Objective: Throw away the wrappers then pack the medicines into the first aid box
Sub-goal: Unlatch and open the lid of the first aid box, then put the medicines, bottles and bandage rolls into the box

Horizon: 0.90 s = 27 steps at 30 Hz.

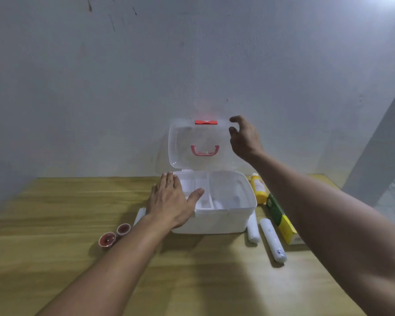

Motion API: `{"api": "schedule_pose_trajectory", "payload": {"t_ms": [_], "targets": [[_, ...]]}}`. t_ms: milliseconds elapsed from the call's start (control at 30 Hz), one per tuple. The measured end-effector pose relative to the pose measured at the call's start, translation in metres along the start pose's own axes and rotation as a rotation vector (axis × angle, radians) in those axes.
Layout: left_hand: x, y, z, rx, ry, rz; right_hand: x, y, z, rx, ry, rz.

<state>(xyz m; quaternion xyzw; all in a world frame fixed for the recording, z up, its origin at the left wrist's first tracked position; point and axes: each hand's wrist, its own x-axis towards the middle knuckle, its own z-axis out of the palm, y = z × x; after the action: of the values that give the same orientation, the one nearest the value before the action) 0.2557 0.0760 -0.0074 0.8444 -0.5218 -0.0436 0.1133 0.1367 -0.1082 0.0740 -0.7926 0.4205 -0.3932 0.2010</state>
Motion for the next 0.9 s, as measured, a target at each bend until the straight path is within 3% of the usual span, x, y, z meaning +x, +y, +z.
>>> {"api": "schedule_pose_trajectory", "payload": {"t_ms": [200,367,633,900], "targets": [[0.004,0.009,-0.011,0.128,0.071,0.001,-0.025,0.038,-0.030,-0.037,-0.081,0.072],[0.010,0.010,-0.007,0.051,0.042,0.105,-0.056,0.065,-0.068,-0.368,-0.330,0.154],[0.019,0.007,0.004,0.022,0.001,0.081,-0.101,0.084,-0.105,-0.518,-0.690,0.600],[0.022,0.008,0.003,0.082,-0.036,0.093,-0.114,0.074,-0.113,-0.495,-0.550,0.562]]}}
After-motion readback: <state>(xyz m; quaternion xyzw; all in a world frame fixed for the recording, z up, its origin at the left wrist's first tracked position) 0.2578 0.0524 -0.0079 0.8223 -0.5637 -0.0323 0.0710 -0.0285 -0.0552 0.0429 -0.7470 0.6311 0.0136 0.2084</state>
